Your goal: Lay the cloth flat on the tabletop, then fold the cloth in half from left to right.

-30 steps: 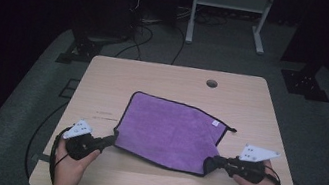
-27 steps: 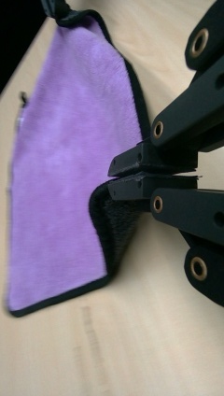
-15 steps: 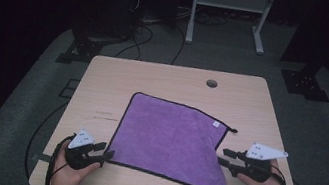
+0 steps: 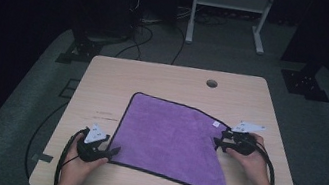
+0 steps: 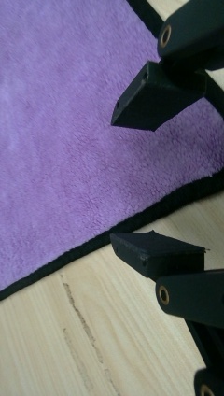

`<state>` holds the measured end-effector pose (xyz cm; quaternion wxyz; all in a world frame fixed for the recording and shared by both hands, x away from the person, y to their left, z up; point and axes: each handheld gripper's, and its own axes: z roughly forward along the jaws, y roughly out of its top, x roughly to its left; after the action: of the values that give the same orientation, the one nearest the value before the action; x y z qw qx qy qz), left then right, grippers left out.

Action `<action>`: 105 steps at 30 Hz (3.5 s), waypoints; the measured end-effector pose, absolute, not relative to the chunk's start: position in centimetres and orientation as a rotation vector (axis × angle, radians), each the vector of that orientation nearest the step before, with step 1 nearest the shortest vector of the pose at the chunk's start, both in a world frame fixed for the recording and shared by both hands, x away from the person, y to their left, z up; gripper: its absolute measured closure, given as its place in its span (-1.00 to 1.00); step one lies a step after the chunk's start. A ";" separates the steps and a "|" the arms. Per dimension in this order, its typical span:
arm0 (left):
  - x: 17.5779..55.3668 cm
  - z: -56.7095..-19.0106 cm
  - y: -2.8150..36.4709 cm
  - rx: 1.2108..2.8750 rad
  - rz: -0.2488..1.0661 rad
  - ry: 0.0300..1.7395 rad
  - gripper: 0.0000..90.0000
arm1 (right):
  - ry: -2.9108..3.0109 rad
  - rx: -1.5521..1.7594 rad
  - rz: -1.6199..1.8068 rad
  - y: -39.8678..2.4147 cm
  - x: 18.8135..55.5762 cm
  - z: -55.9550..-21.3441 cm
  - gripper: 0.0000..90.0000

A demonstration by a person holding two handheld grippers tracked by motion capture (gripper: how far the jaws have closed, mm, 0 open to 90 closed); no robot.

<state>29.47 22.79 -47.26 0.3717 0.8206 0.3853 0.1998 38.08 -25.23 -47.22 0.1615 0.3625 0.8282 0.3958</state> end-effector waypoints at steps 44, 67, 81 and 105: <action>31.6 -46.5 23.6 1.991 0.544 1.091 -0.07 | 2.168 1.289 1.060 -32.0 40.4 -47.0 -0.04; 39.5 -46.7 21.3 1.992 0.518 1.162 0.14 | 2.185 1.296 1.008 -33.5 37.3 -48.5 -0.35; 39.2 -47.7 20.7 1.968 0.513 1.247 0.44 | 2.187 1.298 0.999 -33.4 37.3 -48.6 -0.41; 38.9 -46.0 23.2 1.886 0.374 1.284 0.92 | 2.189 1.314 0.978 -33.1 37.6 -48.6 -0.65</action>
<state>38.91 23.24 -45.98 0.4027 0.7466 0.5084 0.1479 37.60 -33.11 -48.62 0.2025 0.4706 0.7841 0.3502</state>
